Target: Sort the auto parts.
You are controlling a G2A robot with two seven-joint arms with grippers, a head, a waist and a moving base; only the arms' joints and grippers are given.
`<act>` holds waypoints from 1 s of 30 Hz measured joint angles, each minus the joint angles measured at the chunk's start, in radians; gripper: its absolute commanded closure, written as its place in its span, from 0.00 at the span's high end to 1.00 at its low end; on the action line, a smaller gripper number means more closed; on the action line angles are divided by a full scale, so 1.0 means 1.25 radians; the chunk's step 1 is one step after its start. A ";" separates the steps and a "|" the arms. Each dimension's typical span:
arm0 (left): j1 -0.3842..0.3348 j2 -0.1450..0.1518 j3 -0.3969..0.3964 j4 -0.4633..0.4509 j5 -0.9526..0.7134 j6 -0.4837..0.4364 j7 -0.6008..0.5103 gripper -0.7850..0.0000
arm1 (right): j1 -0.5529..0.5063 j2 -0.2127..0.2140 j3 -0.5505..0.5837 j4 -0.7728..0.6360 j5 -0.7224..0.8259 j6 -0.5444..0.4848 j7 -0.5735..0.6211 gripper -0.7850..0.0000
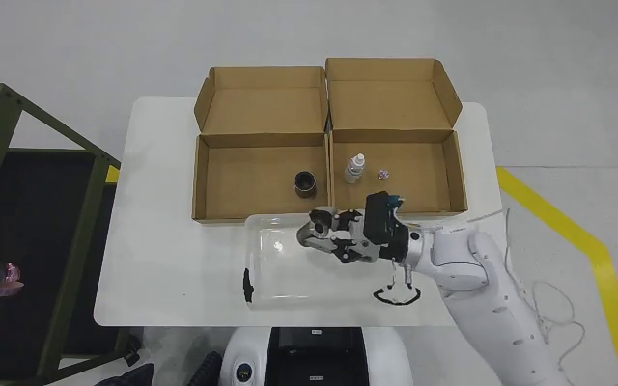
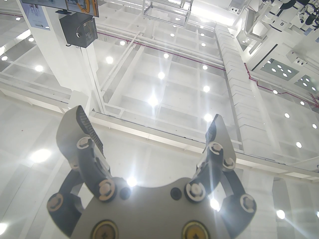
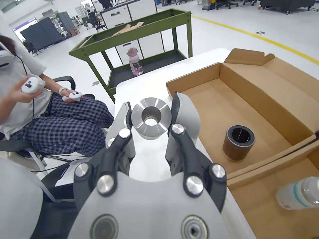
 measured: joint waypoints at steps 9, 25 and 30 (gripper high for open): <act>0.000 0.000 0.000 0.000 0.000 0.000 0.000 1.00 | -0.017 0.011 0.045 -0.010 0.073 0.005 -0.018 0.00; 0.000 0.000 0.000 0.000 0.000 0.000 0.000 1.00 | -0.020 0.020 0.052 -0.008 0.112 0.020 -0.029 0.00; 0.000 0.000 0.000 0.000 0.000 0.000 0.000 1.00 | -0.014 0.021 0.047 -0.011 0.078 0.045 -0.027 0.00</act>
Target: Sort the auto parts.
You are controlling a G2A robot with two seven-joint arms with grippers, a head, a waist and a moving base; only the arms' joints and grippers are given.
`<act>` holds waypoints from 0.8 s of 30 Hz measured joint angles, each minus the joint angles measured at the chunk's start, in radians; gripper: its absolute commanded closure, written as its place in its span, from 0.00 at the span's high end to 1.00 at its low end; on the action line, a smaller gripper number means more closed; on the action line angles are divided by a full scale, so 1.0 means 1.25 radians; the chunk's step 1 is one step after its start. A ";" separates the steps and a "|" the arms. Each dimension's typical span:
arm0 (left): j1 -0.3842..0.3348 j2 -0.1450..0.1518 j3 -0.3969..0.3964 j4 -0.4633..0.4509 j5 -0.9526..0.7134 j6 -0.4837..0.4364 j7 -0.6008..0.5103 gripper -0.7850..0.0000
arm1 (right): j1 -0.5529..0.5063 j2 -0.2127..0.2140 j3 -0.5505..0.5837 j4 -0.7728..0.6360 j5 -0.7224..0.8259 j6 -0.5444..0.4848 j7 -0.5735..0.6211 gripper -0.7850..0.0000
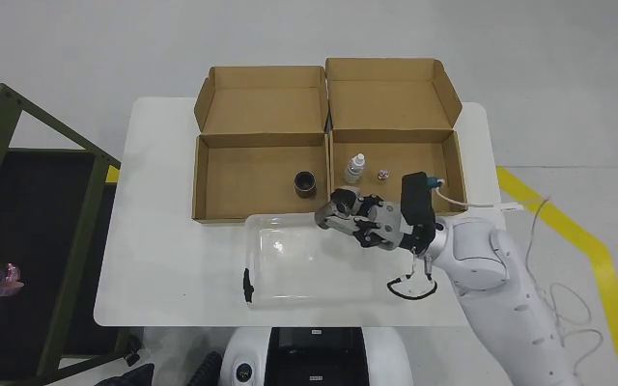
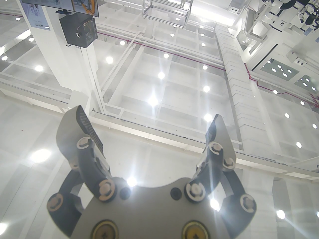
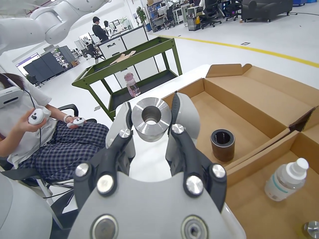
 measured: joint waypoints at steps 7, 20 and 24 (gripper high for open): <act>0.000 0.000 0.000 0.000 0.000 0.000 0.000 1.00 | 0.026 -0.005 -0.043 0.017 -0.081 0.055 0.001 0.00; 0.000 0.000 0.000 0.000 0.000 0.000 0.000 1.00 | 0.126 -0.030 -0.158 0.039 -0.284 0.190 -0.033 0.00; 0.000 0.000 0.000 0.000 0.000 0.000 0.000 1.00 | 0.168 -0.043 -0.205 0.053 -0.327 0.236 -0.027 0.00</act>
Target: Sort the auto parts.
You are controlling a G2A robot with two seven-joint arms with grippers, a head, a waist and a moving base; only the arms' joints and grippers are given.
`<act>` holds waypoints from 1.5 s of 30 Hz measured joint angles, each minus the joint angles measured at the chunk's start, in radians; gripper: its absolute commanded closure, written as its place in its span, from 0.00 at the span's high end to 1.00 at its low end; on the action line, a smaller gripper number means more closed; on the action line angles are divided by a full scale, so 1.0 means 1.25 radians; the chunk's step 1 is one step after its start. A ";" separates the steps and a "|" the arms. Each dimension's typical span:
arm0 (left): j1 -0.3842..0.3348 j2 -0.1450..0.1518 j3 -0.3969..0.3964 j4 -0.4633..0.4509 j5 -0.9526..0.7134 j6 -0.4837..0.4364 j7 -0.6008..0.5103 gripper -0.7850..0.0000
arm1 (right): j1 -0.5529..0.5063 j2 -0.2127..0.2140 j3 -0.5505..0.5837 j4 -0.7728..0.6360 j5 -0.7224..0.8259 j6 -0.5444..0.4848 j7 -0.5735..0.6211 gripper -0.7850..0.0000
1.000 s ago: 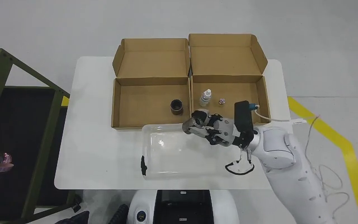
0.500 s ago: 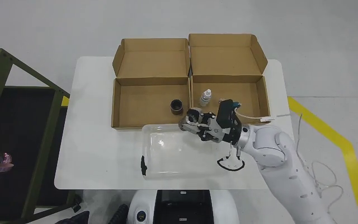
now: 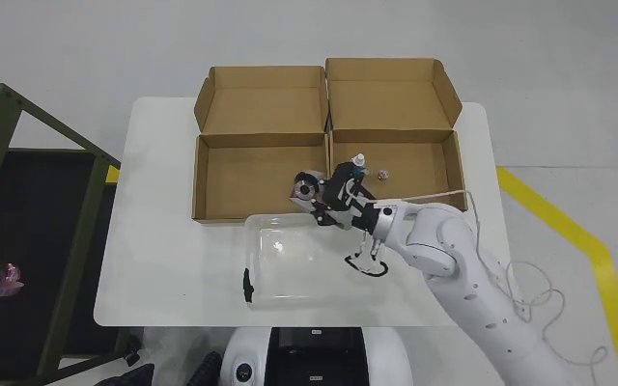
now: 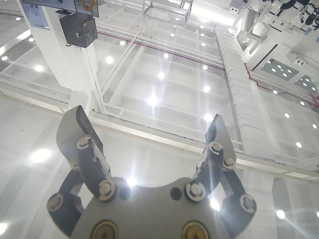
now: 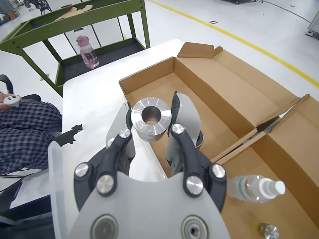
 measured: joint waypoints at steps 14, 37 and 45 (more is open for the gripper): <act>0.000 0.000 0.000 0.000 0.000 0.000 0.000 1.00 | 0.145 -0.049 -0.118 0.136 -0.094 0.146 0.023 0.00; 0.000 0.000 0.000 0.000 0.000 0.000 0.000 1.00 | 0.285 -0.123 -0.196 0.385 -0.107 0.237 0.026 0.00; 0.000 0.000 0.000 0.000 0.000 0.000 0.000 1.00 | 0.314 -0.147 -0.213 0.449 -0.114 0.262 0.033 0.02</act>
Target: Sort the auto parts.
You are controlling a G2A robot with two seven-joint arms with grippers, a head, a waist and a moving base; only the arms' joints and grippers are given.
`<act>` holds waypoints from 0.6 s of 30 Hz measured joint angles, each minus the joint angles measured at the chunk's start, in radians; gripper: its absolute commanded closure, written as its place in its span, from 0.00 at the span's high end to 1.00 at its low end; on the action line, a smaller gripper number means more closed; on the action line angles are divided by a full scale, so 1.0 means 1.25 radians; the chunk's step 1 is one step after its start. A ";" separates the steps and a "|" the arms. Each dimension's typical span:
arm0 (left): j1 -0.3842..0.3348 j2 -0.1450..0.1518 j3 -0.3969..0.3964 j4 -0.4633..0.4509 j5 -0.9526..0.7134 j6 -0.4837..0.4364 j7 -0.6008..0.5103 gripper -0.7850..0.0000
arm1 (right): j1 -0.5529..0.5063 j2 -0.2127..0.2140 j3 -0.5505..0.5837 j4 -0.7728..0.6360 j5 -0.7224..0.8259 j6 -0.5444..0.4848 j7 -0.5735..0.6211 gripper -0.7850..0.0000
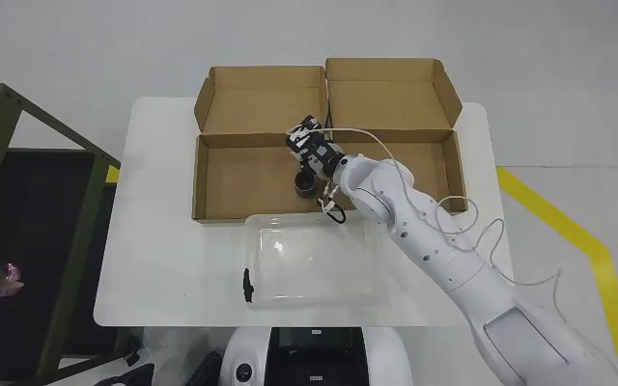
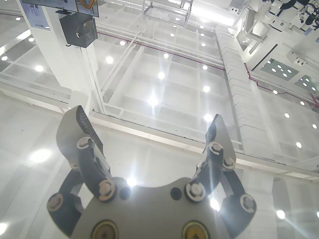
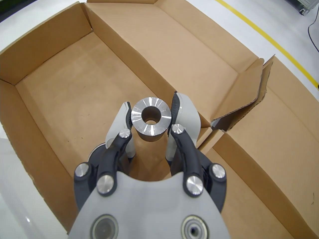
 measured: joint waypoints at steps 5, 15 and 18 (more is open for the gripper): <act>0.000 0.000 0.000 0.000 0.000 0.000 0.000 1.00 | 0.010 -0.011 -0.005 0.032 0.000 0.002 0.005 0.05; 0.000 0.000 0.000 0.000 0.000 0.000 0.000 1.00 | 0.024 -0.031 -0.011 0.067 -0.010 -0.003 0.020 0.29; 0.000 0.000 0.000 0.000 0.000 0.000 0.000 1.00 | 0.026 -0.036 -0.013 0.073 -0.014 -0.004 0.024 0.29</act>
